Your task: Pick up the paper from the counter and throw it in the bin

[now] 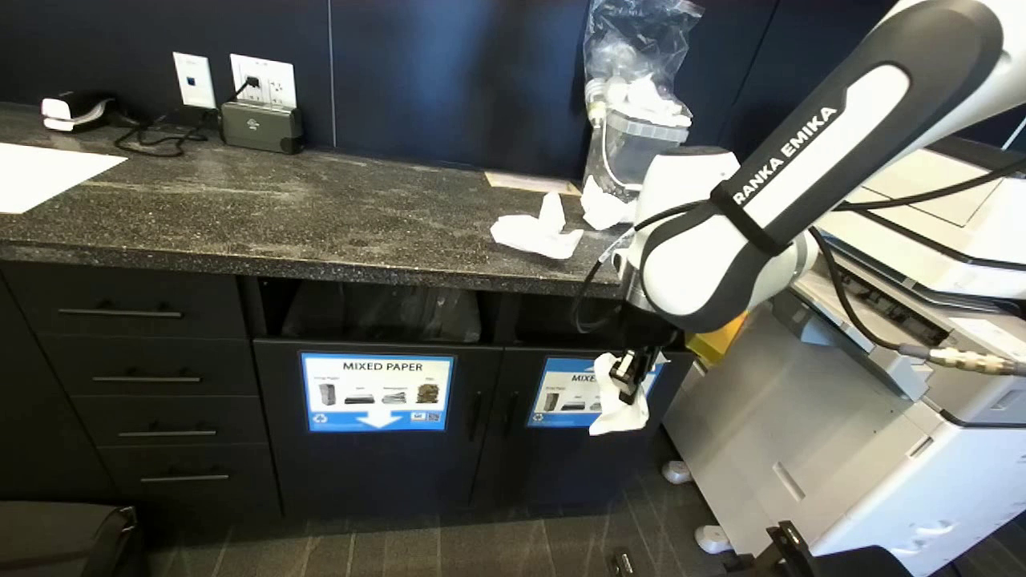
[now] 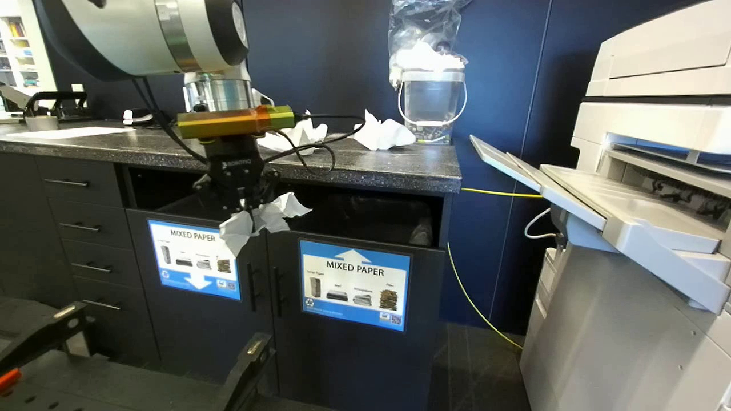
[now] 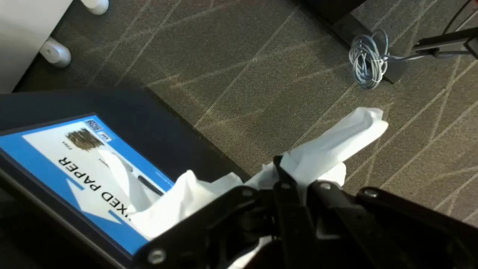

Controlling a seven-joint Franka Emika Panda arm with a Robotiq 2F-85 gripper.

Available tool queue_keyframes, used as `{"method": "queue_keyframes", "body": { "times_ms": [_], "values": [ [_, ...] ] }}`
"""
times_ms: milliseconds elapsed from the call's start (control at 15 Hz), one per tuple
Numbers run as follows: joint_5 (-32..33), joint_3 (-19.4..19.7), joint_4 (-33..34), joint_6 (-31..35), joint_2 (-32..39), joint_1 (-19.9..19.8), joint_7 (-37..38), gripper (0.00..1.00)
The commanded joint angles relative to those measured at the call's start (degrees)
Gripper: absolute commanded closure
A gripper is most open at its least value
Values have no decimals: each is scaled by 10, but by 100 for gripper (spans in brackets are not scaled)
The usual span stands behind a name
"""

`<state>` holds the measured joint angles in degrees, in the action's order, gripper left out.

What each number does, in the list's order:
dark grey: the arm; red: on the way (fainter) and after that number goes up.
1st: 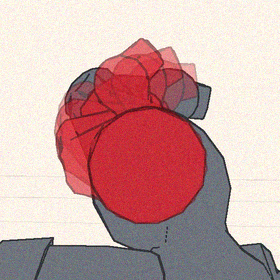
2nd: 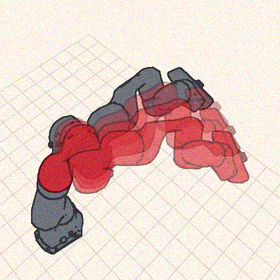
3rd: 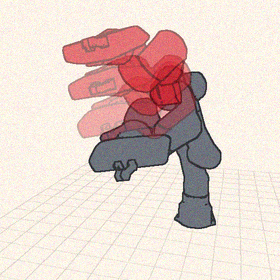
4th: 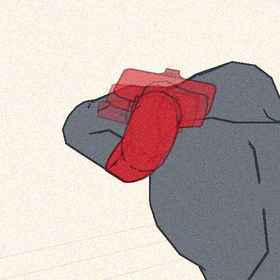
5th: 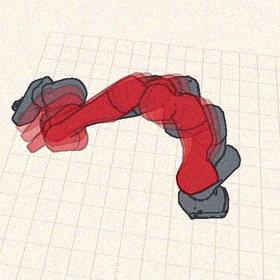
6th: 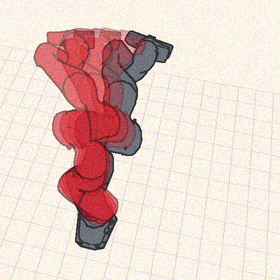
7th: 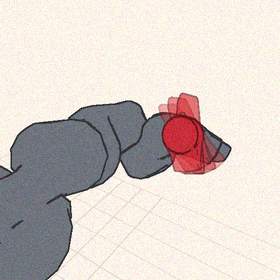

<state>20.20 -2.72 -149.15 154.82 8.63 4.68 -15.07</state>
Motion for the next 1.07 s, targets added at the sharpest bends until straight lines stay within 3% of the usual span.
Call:
{"method": "queue_keyframes", "body": {
  "times_ms": [0,267,467,733,867,1000],
  "values": [
    [5,-3,-46,50,-21,13,80,98],
    [29,16,-51,157,13,23,153,98],
    [81,61,-54,239,31,46,221,98],
    [139,209,-35,366,89,145,285,98],
    [89,304,-27,459,139,225,249,98],
    [8,343,-29,544,184,275,211,98]
  ]
}}
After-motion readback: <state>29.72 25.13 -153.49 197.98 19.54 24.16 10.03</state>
